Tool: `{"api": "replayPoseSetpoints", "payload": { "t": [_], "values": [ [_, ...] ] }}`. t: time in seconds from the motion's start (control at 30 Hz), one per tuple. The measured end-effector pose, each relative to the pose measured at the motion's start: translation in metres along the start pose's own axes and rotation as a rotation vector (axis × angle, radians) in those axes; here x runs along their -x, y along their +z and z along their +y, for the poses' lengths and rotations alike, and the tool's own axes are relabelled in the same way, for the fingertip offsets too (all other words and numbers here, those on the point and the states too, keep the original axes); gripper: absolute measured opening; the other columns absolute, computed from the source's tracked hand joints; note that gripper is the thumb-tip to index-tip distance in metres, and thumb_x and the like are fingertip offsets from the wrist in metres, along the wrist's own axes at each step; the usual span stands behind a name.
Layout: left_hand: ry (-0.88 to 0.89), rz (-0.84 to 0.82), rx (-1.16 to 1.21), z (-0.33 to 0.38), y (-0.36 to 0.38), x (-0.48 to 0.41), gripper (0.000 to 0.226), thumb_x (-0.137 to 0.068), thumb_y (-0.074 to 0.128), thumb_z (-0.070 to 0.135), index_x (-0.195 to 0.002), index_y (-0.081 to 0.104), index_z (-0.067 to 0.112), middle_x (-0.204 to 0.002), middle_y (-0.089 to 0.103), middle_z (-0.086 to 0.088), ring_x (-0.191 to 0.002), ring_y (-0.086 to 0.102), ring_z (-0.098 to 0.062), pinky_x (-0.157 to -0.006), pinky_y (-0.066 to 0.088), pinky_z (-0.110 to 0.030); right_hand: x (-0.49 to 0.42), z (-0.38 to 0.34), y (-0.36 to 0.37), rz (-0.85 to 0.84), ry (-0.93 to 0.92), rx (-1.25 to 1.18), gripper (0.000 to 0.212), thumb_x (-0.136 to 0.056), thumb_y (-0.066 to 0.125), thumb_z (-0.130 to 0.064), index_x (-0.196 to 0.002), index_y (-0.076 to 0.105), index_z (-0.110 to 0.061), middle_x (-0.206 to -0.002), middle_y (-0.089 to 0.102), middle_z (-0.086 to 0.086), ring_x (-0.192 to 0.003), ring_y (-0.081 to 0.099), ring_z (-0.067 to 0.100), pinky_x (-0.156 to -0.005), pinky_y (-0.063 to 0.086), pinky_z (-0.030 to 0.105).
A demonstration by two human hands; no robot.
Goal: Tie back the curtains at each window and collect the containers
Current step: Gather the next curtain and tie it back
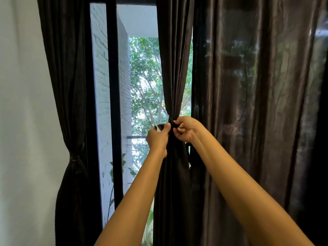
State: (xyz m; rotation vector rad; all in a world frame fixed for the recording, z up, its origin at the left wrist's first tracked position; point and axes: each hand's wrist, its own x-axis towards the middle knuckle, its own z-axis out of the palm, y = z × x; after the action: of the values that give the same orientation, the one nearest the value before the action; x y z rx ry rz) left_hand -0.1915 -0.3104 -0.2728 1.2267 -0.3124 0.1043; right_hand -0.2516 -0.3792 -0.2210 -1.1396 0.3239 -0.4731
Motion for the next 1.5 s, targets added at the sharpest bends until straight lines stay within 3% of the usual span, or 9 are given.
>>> {"api": "replayPoseSetpoints", "payload": {
  "t": [0.1,0.27,0.43,0.53,0.63,0.87,1.13,1.37,1.5],
  "values": [
    [-0.001,0.02,0.02,-0.001,0.001,-0.001,0.023,-0.077,0.074,0.03,-0.078,0.065,0.008,-0.084,0.068,-0.013,-0.081,0.068,-0.028,-0.081,0.057,-0.043,-0.004,-0.003,-0.002,-0.038,-0.018,0.079,0.021,-0.09,0.041,0.005,-0.074,0.048,-0.005,-0.062,0.036,0.004,-0.05,0.031,0.009,-0.059,0.05,0.02],
    [-0.05,0.04,0.113,0.002,0.0,0.0,0.021,-0.085,0.069,0.023,-0.069,0.058,0.013,-0.075,0.062,-0.005,-0.062,0.061,-0.013,-0.069,0.056,-0.031,-0.006,-0.004,-0.012,-0.079,-0.074,0.373,0.023,-0.089,0.044,0.01,-0.077,0.059,-0.003,-0.072,0.056,0.012,-0.061,0.053,0.015,-0.051,0.052,0.02],
    [-0.05,0.039,0.121,0.003,0.004,0.002,0.024,-0.087,0.067,0.023,-0.069,0.056,0.012,-0.076,0.061,-0.005,-0.06,0.059,-0.01,-0.06,0.054,-0.025,-0.015,-0.008,-0.03,0.337,-0.648,0.867,0.02,-0.084,0.055,-0.017,-0.073,0.071,-0.014,-0.071,0.069,0.007,-0.067,0.065,0.021,-0.069,0.057,0.036],
    [-0.054,0.031,0.131,0.002,0.005,0.002,0.022,-0.087,0.067,0.024,-0.072,0.057,0.011,-0.087,0.065,-0.011,-0.066,0.062,-0.012,-0.064,0.055,-0.027,-0.011,-0.012,-0.028,0.273,-0.931,0.931,0.017,-0.086,0.059,-0.026,-0.077,0.069,-0.016,-0.068,0.064,-0.002,-0.064,0.057,0.013,-0.063,0.043,0.025],
    [-0.05,0.033,0.116,0.001,0.005,0.004,0.02,-0.088,0.066,0.026,-0.077,0.059,0.009,-0.093,0.066,-0.013,-0.07,0.064,-0.013,-0.069,0.056,-0.029,-0.012,-0.014,-0.025,0.061,-0.896,1.057,0.021,-0.082,0.069,-0.035,-0.075,0.069,-0.015,-0.066,0.059,-0.003,-0.061,0.052,0.007,-0.056,0.038,0.023],
    [0.006,0.026,0.051,0.01,0.002,0.012,0.025,-0.085,0.069,0.027,-0.068,0.057,0.014,-0.073,0.061,-0.004,-0.064,0.059,-0.013,-0.062,0.054,-0.026,-0.016,-0.025,-0.015,-0.018,-0.953,1.159,0.007,-0.082,0.066,-0.014,-0.077,0.061,-0.015,-0.077,0.063,0.01,-0.066,0.051,0.016,-0.07,0.048,0.037],
    [0.053,0.018,0.12,0.014,-0.001,0.019,0.015,-0.081,0.073,0.022,-0.07,0.065,0.016,-0.073,0.067,-0.005,-0.064,0.065,-0.013,-0.064,0.056,-0.025,-0.012,-0.021,-0.008,0.273,-1.046,1.316,0.015,-0.088,0.045,-0.007,-0.1,0.05,-0.016,-0.083,0.055,-0.008,-0.074,0.044,0.023,-0.059,0.028,0.032],
    [0.13,0.07,0.141,0.0,-0.003,0.022,0.018,-0.08,0.075,0.019,-0.066,0.065,0.014,-0.068,0.069,-0.005,-0.065,0.069,-0.014,-0.071,0.058,-0.031,-0.02,-0.033,-0.017,-0.136,-0.897,1.252,0.007,-0.096,0.047,-0.011,-0.091,0.042,-0.009,-0.076,0.049,0.003,-0.075,0.05,0.027,-0.065,0.036,0.036],
    [0.152,0.019,0.028,-0.006,-0.005,0.021,0.012,-0.084,0.07,0.022,-0.082,0.067,0.012,-0.075,0.07,-0.004,-0.066,0.068,-0.011,-0.075,0.059,-0.032,-0.013,-0.047,-0.022,-0.211,-0.78,1.314,0.03,-0.083,0.072,-0.023,-0.103,0.056,-0.006,-0.089,0.055,0.002,-0.078,0.051,0.015,-0.07,0.04,0.029]
  ]
}}
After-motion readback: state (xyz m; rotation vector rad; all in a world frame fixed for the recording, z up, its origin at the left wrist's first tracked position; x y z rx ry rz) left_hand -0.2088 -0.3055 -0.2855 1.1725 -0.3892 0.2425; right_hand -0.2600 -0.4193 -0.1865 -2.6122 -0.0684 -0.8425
